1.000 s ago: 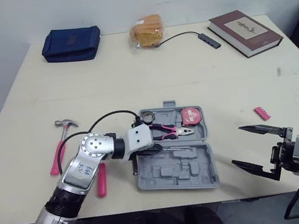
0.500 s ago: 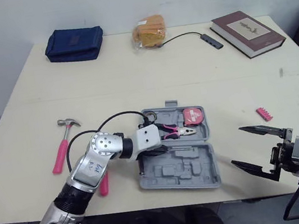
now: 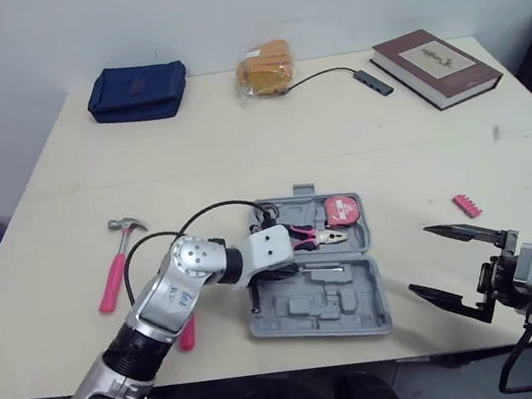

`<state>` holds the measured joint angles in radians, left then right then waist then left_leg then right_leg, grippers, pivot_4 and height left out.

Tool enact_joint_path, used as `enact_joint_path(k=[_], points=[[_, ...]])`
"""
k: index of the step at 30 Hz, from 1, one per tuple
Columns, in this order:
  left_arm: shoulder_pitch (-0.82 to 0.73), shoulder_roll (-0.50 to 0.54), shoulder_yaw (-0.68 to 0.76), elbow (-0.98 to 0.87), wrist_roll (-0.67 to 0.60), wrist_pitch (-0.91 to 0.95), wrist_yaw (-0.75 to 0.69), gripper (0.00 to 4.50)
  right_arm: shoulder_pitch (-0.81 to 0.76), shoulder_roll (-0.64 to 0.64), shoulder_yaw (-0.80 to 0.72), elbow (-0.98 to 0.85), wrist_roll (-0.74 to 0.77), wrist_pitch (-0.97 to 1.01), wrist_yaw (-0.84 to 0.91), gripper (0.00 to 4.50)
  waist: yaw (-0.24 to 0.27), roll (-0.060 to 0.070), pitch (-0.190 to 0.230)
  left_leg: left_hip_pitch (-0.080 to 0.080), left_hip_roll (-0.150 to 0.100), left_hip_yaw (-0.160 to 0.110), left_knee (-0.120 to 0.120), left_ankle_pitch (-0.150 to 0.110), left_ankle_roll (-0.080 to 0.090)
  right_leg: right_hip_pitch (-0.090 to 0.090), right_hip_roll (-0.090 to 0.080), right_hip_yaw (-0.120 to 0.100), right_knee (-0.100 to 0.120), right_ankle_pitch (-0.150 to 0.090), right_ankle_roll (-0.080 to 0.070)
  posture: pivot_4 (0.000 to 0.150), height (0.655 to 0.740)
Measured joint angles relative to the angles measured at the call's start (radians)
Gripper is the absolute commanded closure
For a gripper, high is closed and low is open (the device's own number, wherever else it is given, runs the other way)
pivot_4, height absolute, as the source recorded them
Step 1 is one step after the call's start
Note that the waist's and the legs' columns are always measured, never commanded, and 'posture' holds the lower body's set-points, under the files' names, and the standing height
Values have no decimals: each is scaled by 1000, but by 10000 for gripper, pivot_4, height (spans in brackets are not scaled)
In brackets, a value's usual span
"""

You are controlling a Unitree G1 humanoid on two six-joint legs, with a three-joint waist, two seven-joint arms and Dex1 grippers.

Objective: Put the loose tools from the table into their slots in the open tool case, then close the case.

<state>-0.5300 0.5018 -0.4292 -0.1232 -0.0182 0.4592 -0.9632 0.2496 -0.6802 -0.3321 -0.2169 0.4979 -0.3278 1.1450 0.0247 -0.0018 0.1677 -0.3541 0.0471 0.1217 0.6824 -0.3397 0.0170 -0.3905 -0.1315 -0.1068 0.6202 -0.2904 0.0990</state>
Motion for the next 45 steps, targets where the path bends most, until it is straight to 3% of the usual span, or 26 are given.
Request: enact_joint_path(k=[5,7,12,17,25,31,37,45], points=[[72,-16,124,34,-121,-160,-40,44561,8,-20,-74,38,18,0,3,0,-1,-1,5,-5,0,0,0,2,-4,-5,0,-1,0,0,0,1500,7400],[99,27,229,23,-204,-221,-91,44561,17,-48,-138,77,37,0,19,0,-4,-2,6,-5,0,0,0,2,-4,-5,0,-2,-1,0,0,1500,7400],[194,162,453,19,-339,-218,-150,22790,45,-78,-263,231,54,-26,64,0,-10,-1,7,-4,1,1,-1,0,0,-5,0,-4,-1,0,0,1500,7400],[320,262,756,147,-369,-247,-49,254,41,-104,-401,473,49,-127,65,0,-17,-1,9,-4,1,1,-3,-1,-1,-5,-1,-3,-3,0,-1,1500,7400],[520,366,1189,475,-393,-309,95,254,54,-129,-505,853,6,-275,18,0,-35,-2,11,-3,3,3,-5,-4,-4,-7,-4,-3,-4,-1,-1,1500,7400],[620,460,1375,779,-379,-439,213,254,95,-154,-533,1097,-37,-376,-75,0,-44,-3,11,1,3,4,-17,-5,-11,-7,-7,0,-6,-3,-5,1500,7400],[676,484,1434,929,-382,-489,294,254,124,-178,-539,1208,-50,-451,-139,0,-54,-3,10,2,4,4,-18,-4,-13,-7,-7,0,-6,-3,-5,1500,7400],[698,420,1419,788,-446,-455,245,254,18,-157,-468,1130,-35,-433,-84,0,-60,-4,10,2,5,4,-19,-4,-14,-7,-7,4,-7,-3,-6,1500,7400]])
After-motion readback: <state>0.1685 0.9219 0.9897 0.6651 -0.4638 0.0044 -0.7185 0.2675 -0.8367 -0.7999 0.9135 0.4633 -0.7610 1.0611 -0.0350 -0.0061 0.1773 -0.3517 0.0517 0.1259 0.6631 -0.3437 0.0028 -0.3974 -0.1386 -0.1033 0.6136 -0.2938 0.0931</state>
